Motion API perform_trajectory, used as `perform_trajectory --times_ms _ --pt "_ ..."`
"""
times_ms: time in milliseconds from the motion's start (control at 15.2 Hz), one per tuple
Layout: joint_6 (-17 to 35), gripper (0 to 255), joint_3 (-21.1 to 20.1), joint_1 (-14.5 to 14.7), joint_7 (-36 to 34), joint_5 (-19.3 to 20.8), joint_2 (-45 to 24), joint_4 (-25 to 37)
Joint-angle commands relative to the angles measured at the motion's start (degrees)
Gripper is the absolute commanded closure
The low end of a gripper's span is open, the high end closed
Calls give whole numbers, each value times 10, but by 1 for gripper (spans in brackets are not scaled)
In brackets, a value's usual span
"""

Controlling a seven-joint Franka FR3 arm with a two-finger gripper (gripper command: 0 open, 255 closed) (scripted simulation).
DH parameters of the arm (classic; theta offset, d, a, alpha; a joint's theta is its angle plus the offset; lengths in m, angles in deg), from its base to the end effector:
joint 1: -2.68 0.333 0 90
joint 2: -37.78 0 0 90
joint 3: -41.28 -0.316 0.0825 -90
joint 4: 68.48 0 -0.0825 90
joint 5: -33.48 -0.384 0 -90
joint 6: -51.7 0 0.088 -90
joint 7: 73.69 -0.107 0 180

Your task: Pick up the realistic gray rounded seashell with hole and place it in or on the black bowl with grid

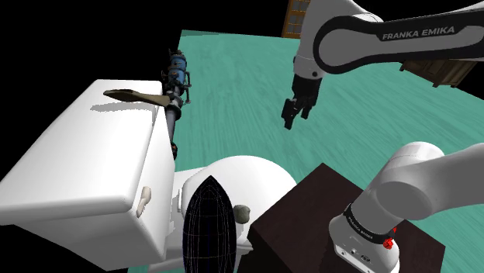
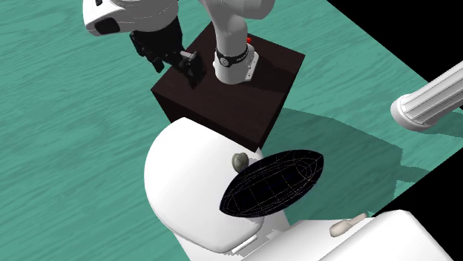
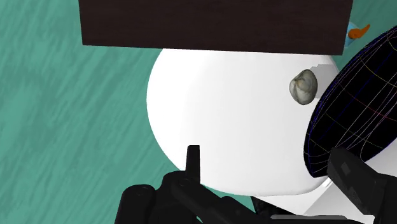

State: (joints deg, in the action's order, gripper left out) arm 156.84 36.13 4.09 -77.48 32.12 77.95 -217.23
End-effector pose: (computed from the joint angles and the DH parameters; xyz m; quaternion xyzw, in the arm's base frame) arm 0.3288 0.0407 0.4705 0.9993 0.0093 -0.0294 0.0200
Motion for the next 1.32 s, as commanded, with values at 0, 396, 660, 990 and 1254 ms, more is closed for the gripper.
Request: perform_trajectory --times_ms 0,396,660,990,1254 --pt "29 0 -13 4 -23 -12 -7 -27" --pt "136 0 -58 20 -94 -52 -77 -80" --pt "215 0 -89 30 -141 -77 -147 -99" --pt "320 0 -127 39 -202 -96 -260 -101" --pt "403 0 -152 42 -259 -91 -366 -87"
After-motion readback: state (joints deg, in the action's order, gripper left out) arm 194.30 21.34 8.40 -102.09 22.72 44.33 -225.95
